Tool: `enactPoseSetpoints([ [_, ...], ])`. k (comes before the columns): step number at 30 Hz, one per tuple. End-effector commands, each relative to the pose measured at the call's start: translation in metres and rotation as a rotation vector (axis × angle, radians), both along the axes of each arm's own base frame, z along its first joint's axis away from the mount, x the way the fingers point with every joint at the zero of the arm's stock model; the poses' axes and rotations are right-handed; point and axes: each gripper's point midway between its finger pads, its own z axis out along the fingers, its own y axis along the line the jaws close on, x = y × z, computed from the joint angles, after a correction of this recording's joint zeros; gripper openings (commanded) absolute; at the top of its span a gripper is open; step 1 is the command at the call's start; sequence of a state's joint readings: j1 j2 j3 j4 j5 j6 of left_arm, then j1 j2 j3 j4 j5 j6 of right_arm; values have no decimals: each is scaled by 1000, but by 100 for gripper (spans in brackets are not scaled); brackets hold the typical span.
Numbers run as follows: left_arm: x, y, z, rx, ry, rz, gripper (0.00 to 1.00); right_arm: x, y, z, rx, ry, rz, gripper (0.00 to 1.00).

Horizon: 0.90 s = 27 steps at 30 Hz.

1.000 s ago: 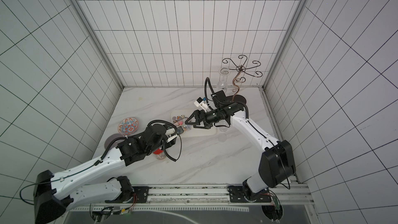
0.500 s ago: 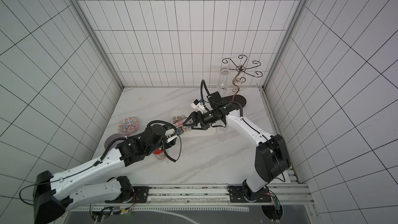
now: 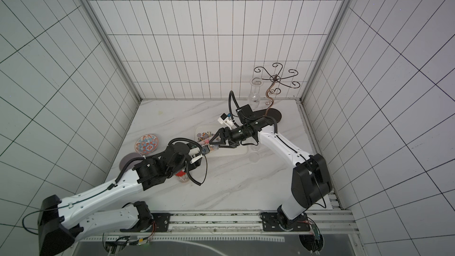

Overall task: Pour the candies out of the jar
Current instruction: Unscrew the lid from the jar.

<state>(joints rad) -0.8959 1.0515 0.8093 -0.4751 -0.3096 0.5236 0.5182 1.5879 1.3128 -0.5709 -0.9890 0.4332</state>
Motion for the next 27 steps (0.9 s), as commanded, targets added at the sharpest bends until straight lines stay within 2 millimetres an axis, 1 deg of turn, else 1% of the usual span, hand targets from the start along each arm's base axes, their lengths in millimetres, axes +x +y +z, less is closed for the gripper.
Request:
enactPoseSetpoints([
  [1, 5, -11, 22, -85, -52, -4, 48, 10, 7, 31, 27, -96, 8, 68],
  [4, 6, -11, 21, -81, -50, -5, 48, 10, 7, 31, 25, -100, 7, 65],
  [8, 6, -12, 20, -82, -47, -5, 48, 11, 7, 34, 29, -114, 9, 66],
  [12, 5, -12, 19, -81, -44, -5, 48, 14, 7, 35, 21, -132, 3, 70],
  [21, 6, -12, 19, -80, -43, -4, 49, 17, 7, 45, 32, -161, -2, 70],
  [22, 5, -12, 19, -82, -43, -5, 49, 17, 7, 46, 32, -163, -3, 71],
  [24, 5, -12, 19, -81, -42, -4, 49, 19, 6, 46, 31, -167, -7, 76],
  [27, 5, -12, 20, -83, -44, -3, 49, 20, 5, 46, 27, -172, -10, 78],
])
